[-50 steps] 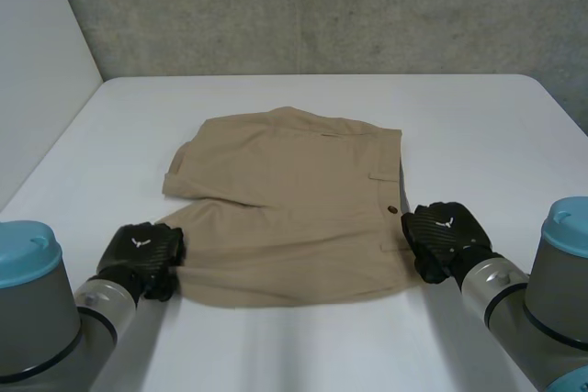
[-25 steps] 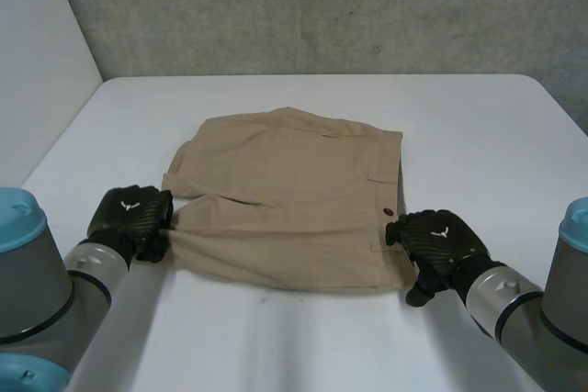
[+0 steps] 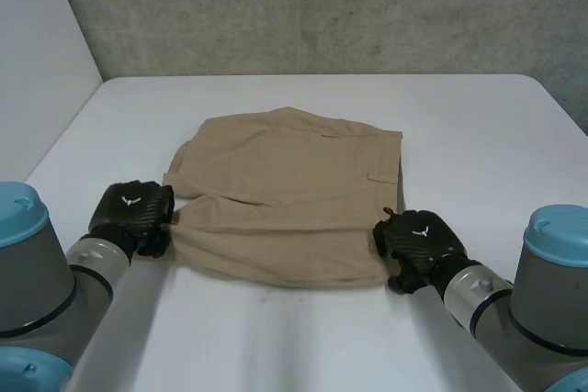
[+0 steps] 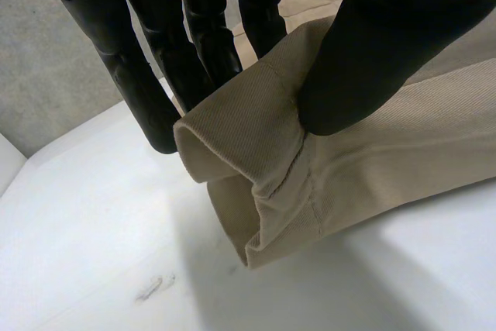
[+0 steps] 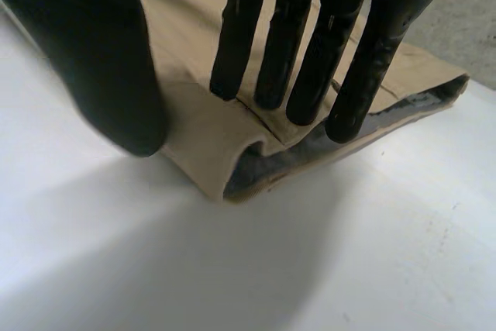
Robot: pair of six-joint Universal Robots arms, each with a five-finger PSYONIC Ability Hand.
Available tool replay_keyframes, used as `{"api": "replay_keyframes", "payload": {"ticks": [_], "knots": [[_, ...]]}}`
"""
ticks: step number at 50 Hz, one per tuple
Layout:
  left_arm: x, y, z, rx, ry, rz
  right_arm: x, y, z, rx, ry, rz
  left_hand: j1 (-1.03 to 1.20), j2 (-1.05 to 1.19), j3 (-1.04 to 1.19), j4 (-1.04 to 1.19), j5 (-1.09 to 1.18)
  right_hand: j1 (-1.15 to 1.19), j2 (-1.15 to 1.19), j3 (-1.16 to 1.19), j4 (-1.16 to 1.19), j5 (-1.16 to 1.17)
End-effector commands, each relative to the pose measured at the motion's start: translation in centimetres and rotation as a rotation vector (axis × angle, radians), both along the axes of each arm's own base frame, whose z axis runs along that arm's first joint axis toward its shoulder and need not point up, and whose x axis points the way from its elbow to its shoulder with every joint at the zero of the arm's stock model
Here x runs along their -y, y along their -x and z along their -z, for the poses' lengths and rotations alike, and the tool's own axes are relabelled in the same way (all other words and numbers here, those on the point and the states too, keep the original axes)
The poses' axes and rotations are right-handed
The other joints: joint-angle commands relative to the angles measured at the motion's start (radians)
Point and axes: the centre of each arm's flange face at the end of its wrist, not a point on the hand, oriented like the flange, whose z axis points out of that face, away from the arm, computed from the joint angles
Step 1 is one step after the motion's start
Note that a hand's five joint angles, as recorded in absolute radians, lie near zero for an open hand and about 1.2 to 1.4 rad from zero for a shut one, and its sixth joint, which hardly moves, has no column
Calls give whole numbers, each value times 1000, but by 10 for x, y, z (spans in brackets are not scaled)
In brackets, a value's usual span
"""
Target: Fold the shorts.
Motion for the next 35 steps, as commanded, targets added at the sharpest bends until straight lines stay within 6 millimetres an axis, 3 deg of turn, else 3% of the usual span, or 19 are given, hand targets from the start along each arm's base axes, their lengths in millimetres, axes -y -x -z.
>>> {"api": "replay_keyframes", "payload": {"ticks": [1, 9, 14, 20, 24, 30, 35], "knots": [[-4, 1, 0, 4, -21, 6, 9, -1, -1, 8, 47, 14, 260, 201, 209, 202, 257, 616, 485, 487, 487, 527], [-31, -4, -7, 44, -143, 23, 11, 6, -12, -8, 61, 55, 260, 201, 209, 202, 257, 616, 485, 487, 487, 527], [-63, -3, -20, 68, -222, 75, -8, 10, -39, -58, 17, 20, 260, 201, 209, 202, 257, 616, 485, 487, 487, 527], [-101, -9, -49, 68, -228, 121, -34, 20, -54, -218, -90, -53, 260, 201, 209, 202, 257, 616, 485, 487, 487, 527], [-124, -10, -67, 56, -235, 179, -50, 28, -73, -289, -97, -91, 260, 201, 209, 202, 257, 616, 485, 487, 487, 527], [-161, -15, -93, 19, -277, 282, -62, 56, -126, -317, -39, -44, 260, 201, 209, 202, 257, 616, 485, 487, 487, 527], [-170, -17, -111, -15, -220, 313, -65, 59, -146, -242, -5, -98, 260, 201, 209, 202, 257, 616, 485, 487, 487, 527]]}}
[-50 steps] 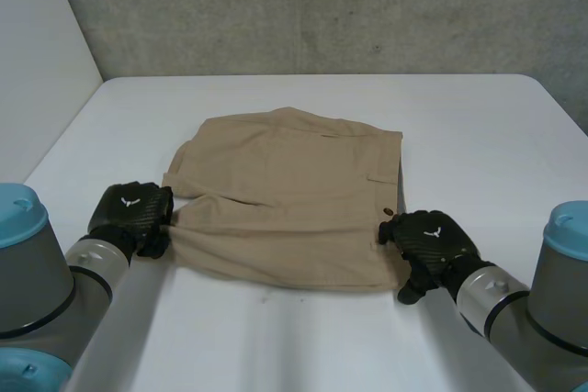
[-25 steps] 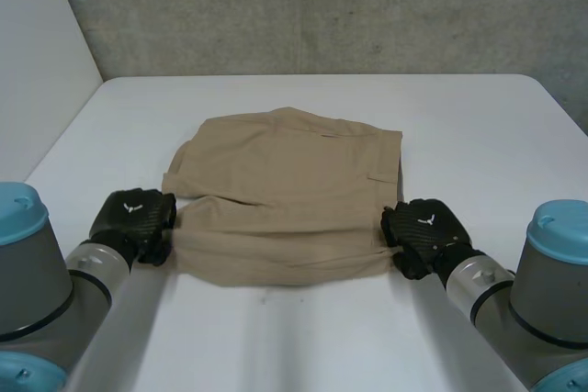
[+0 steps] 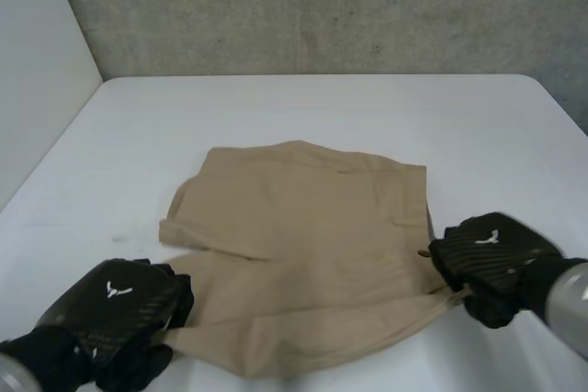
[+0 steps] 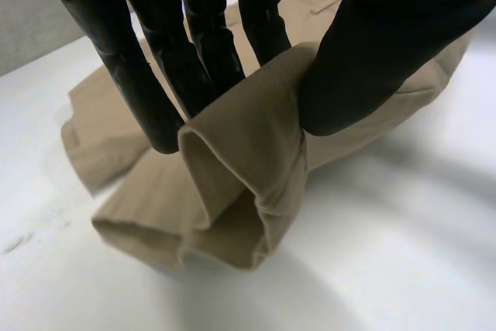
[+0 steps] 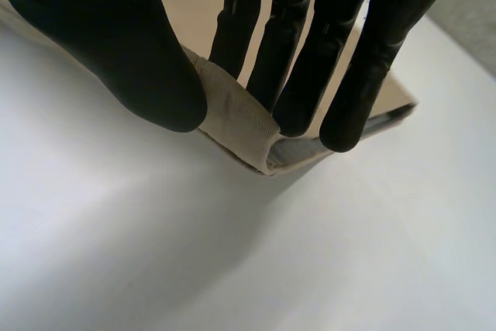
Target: Fold the shorts.
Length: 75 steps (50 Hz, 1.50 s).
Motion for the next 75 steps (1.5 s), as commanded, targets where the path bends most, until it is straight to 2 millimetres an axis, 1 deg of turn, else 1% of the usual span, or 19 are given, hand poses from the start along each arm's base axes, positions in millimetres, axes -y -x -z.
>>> {"api": "replay_keyframes", "payload": {"ticks": [1, 4, 7, 12, 15, 22, 28, 35, 40, 43, 50, 55, 57, 58, 59, 60, 62, 67, 75], "knots": [[-15, -3, -25, -62, 57, 45, -4, 10, -32, 89, 46, -43, 260, 199, 205, 201, 257, 469, 218, 214, 204, 239], [-6, -3, -25, -70, 83, 24, 2, 13, -34, 120, 49, -49, 260, 199, 205, 201, 257, 469, 218, 214, 204, 239], [12, -1, -18, -72, 105, 0, 10, 15, -28, 131, 42, -42, 260, 199, 205, 201, 257, 469, 218, 214, 204, 239], [46, 9, -3, -54, 121, 4, 46, 11, 7, 118, 17, -21, 260, 199, 205, 201, 257, 469, 218, 214, 204, 239], [70, 18, 4, -45, 141, 14, 58, 8, 20, 98, 6, -3, 260, 199, 205, 201, 257, 469, 218, 214, 204, 239], [141, 40, 20, -21, 191, -6, 88, -17, 36, 93, 59, 29, 260, 199, 205, 201, 257, 469, 218, 214, 204, 239], [206, 65, 28, -14, 265, -52, 132, -32, 39, 136, 208, 122, 260, 199, 205, 201, 257, 469, 218, 214, 204, 239], [257, 91, 50, -2, 340, -57, 164, -62, 49, 163, 351, 143, 260, 199, 205, 201, 257, 469, 218, 214, 204, 239], [292, 109, 69, 4, 469, -35, 189, -72, 62, 164, 445, 169, 260, 199, 205, 201, 257, 469, 218, 214, 204, 239], [306, 115, 79, 16, 529, -30, 201, -77, 72, 147, 487, 155, 260, 199, 205, 201, 257, 469, 218, 214, 204, 239], [321, 122, 99, 24, 566, -20, 218, -87, 102, 49, 516, 133, 260, 199, 205, 201, 257, 469, 218, 214, 204, 239], [325, 125, 107, 21, 570, -12, 220, -89, 109, -1, 524, 133, 260, 199, 205, 201, 257, 469, 218, 214, 204, 239], [323, 126, 109, 22, 565, -9, 220, -91, 108, 6, 530, 131, -52, -113, -106, -110, -55, 469, 218, 214, 204, 239], [321, 127, 110, 24, 560, -5, 218, -93, 104, 18, 537, 128, -289, -350, -344, -348, -292, -59, -310, -314, -324, -289], [314, 130, 114, 28, 545, 8, 217, -94, 100, 25, 542, 129, -664, -725, -718, -722, -667, -328, -580, -583, -593, -558], [312, 130, 116, 33, 540, 13, 217, -95, 95, 35, 549, 131, -746, -807, -801, -804, -749, -503, -754, -758, -768, -733], [309, 131, 111, 33, 549, 17, 216, -95, 82, 74, 561, 143, -805, -866, -860, -864, -808, -569, -821, -824, -834, -799], [300, 125, 87, 20, 576, 19, 212, -98, 73, 169, 525, 132, -832, -893, -887, -890, -835, -598, -850, -853, -863, -828], [302, 126, 90, 2, 579, 62, 212, -103, 79, 218, 489, 66, -820, -881, -875, -879, -823, -578, -830, -833, -843, -808]]}}
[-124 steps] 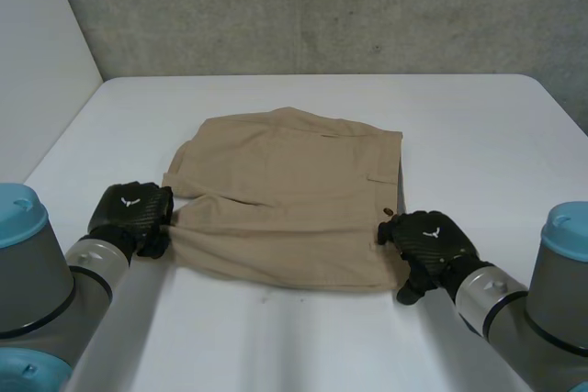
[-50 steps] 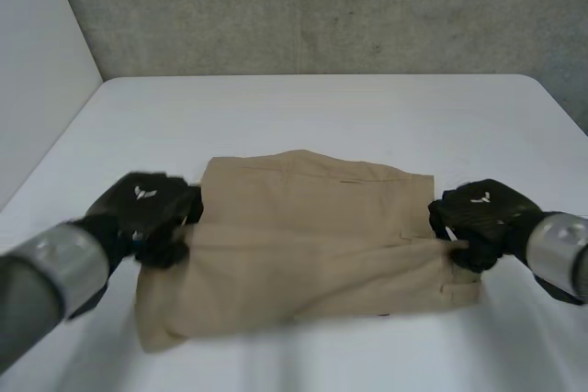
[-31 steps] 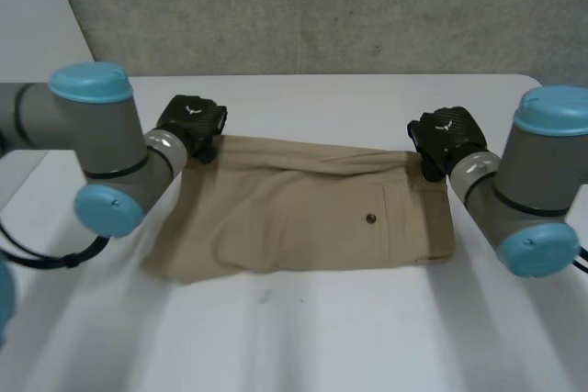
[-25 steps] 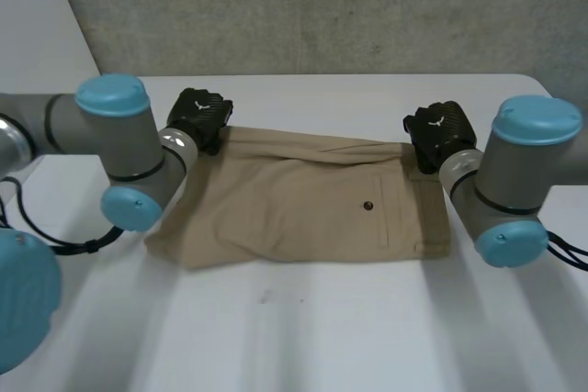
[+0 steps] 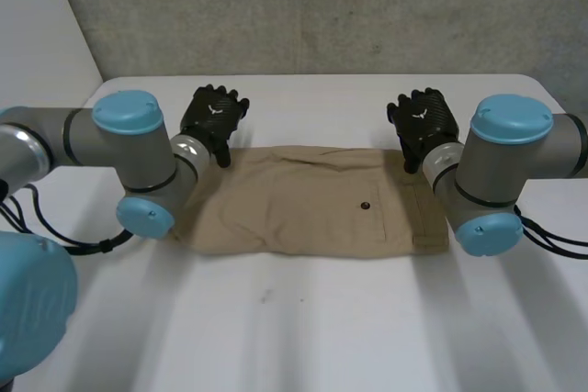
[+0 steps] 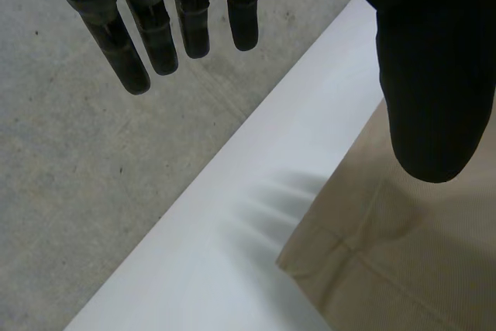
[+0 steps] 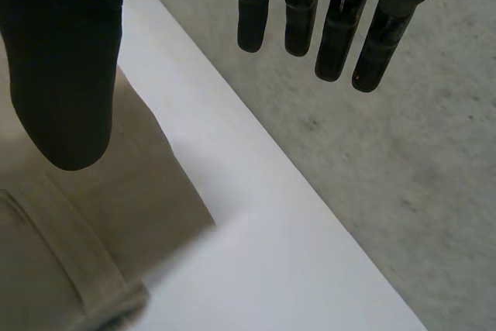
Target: Fold the shorts.
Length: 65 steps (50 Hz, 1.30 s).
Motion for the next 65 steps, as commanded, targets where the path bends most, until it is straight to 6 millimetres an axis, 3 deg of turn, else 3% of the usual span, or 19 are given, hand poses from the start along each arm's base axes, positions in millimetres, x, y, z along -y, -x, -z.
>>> {"api": "replay_keyframes", "payload": {"ticks": [1, 10, 19, 28, 34, 37, 38, 41, 45, 49, 51, 58, 62, 65], "knots": [[3, 1, 2, -11, 17, 41, 3, -3, 5, 30, -18, -52, 11, 11, 7, 15, 23, 43, -9, 2, 15, 11], [28, 5, 24, -30, 68, 35, 23, -8, 25, 26, -5, -39, 37, 38, 34, 42, 49, 63, 12, 23, 35, 32], [52, 7, 44, -47, 117, 40, 40, -9, 33, 18, 35, -6, 116, 117, 113, 121, 128, 69, 18, 28, 41, 38], [71, 3, 46, -57, 190, 25, 51, -14, 48, -68, 122, -5, 134, 135, 131, 139, 146, 37, -15, -4, 9, 5], [68, 1, 32, -62, 190, 6, 57, -15, 32, -24, 258, 23, 137, 138, 133, 142, 149, -68, -120, -109, -96, -100], [58, -2, 21, -56, 163, -8, 53, -13, 9, 15, 307, 29, 134, 135, 131, 139, 146, -116, -167, -156, -144, -147], [55, -4, 18, -56, 154, -9, 49, -11, -7, 53, 335, 31, 134, 135, 131, 139, 146, -122, -173, -162, -150, -153], [42, -8, -4, -62, 144, -9, 41, -8, -31, 117, 355, 28, 128, 129, 125, 133, 140, -135, -187, -176, -163, -166], [23, -14, -23, -80, 116, -11, 17, 3, -70, 201, 345, 20, 122, 123, 119, 127, 134, -135, -187, -176, -163, -166], [1, -25, -45, -124, 73, -19, -5, 21, -82, 190, 270, 37, 99, 100, 95, 104, 111, -135, -187, -176, -163, -166], [-13, -32, -58, -157, 51, -23, -12, 28, -82, 177, 234, 48, 78, 79, 75, 83, 90, -135, -187, -176, -163, -166], [-58, -53, -70, -229, -70, -43, -52, 53, -59, 142, -54, 90, 2, 3, -1, 7, 14, 28, -24, -13, 0, -4], [-84, -62, -66, -254, -144, -54, -68, 67, -47, 187, -216, 123, -30, -30, -34, -26, -18, 160, 108, 119, 132, 129], [-104, -69, -61, -266, -192, -62, -81, 72, -25, 224, -343, 93, -45, -44, -49, -40, -33, 222, 170, 181, 194, 190]]}}
